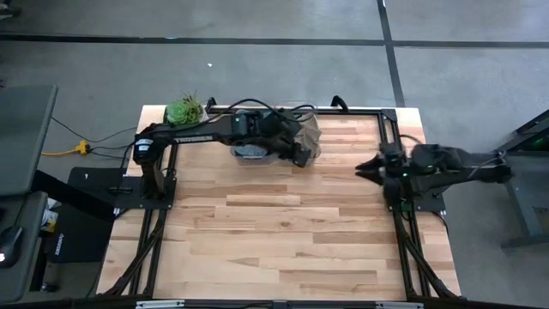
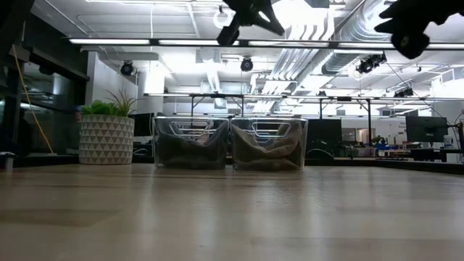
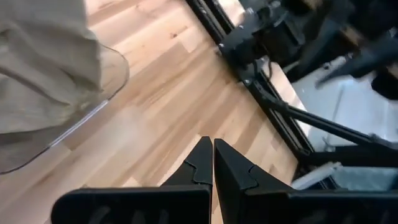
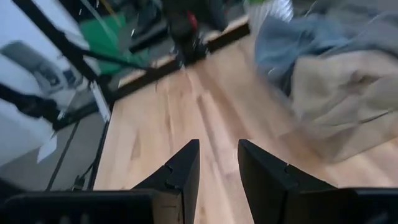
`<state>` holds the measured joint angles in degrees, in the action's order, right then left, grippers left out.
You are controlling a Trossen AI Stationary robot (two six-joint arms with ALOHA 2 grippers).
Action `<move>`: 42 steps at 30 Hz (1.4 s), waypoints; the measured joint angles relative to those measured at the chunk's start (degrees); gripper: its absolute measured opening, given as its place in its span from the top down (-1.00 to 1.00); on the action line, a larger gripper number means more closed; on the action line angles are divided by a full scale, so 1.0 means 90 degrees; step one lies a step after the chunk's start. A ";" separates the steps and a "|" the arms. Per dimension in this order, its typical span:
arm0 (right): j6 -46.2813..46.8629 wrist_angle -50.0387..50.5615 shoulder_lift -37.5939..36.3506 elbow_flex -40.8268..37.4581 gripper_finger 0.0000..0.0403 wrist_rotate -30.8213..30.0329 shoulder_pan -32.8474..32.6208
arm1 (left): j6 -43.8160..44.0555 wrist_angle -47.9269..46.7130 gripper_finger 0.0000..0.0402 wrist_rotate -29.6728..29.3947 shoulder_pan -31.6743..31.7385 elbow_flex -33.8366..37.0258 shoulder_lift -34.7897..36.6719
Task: Pick & Place hat
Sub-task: Return to Home Position
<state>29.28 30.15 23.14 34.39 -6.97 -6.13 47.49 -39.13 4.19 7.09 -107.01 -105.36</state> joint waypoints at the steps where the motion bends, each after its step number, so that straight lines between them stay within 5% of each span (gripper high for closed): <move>1: -0.0047 0.0121 -0.0212 0.0000 0.48 -0.0124 0.0000 | -0.0038 0.0052 1.00 0.0113 0.0006 0.0003 -0.0004; 7: -0.0295 0.0246 -0.1420 -0.0102 0.48 -0.0620 0.0000 | -0.0162 0.1354 1.00 0.0870 0.0003 0.0357 0.0025; 13: -0.0219 -0.0786 -0.2557 -0.1149 0.48 -0.0766 0.0000 | 0.0211 0.2585 1.00 0.1069 0.0003 0.1308 0.0202; 21: -0.0447 -0.2709 -0.2422 -0.2308 0.48 -0.0982 0.0000 | 0.0736 0.5024 1.00 0.1450 0.0015 0.3159 0.0975; 30: -0.0355 -0.4670 -0.2461 -0.3452 0.48 -0.1165 0.0000 | 0.1253 0.7277 1.00 0.0758 0.0040 0.5806 0.2483; 42: -0.0258 -0.4926 -0.2458 -0.3755 0.48 -0.1462 0.0015 | 0.1772 0.9733 1.00 0.0062 0.0044 0.8741 0.4051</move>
<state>26.96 -14.19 1.02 0.60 -20.12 -6.00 63.44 48.46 4.75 7.49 -28.34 -68.90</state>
